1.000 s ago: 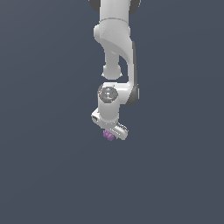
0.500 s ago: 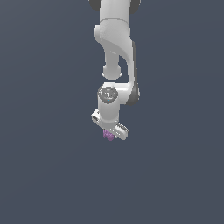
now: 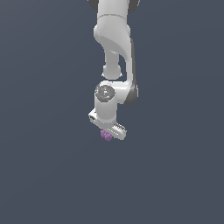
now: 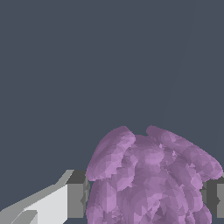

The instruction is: Pick up the object and move it to a goal position.

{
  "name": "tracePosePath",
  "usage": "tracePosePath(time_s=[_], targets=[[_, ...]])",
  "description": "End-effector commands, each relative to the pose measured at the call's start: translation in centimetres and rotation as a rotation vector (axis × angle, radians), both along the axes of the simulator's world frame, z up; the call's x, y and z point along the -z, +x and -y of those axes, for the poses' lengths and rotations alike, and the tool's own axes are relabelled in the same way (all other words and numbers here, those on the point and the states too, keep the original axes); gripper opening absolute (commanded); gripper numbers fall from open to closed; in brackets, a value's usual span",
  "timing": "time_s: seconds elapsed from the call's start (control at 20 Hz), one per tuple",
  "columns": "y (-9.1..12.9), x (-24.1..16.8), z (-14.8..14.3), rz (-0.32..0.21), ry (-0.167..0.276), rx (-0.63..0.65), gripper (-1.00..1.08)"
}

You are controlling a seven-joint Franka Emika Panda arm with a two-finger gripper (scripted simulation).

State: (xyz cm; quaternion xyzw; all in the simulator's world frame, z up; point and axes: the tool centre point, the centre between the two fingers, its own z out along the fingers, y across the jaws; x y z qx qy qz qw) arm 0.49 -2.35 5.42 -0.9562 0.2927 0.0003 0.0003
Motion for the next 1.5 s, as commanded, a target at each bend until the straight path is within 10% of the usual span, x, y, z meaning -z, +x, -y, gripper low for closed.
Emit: tracePosePath(time_s=[0.0,1.45], targets=[[0.6,-1.0,0.8,0.001,0.000,0.001,-1.00],[8.0,-13.3,10.8,0.000,-0.001,0.001,-1.00]])
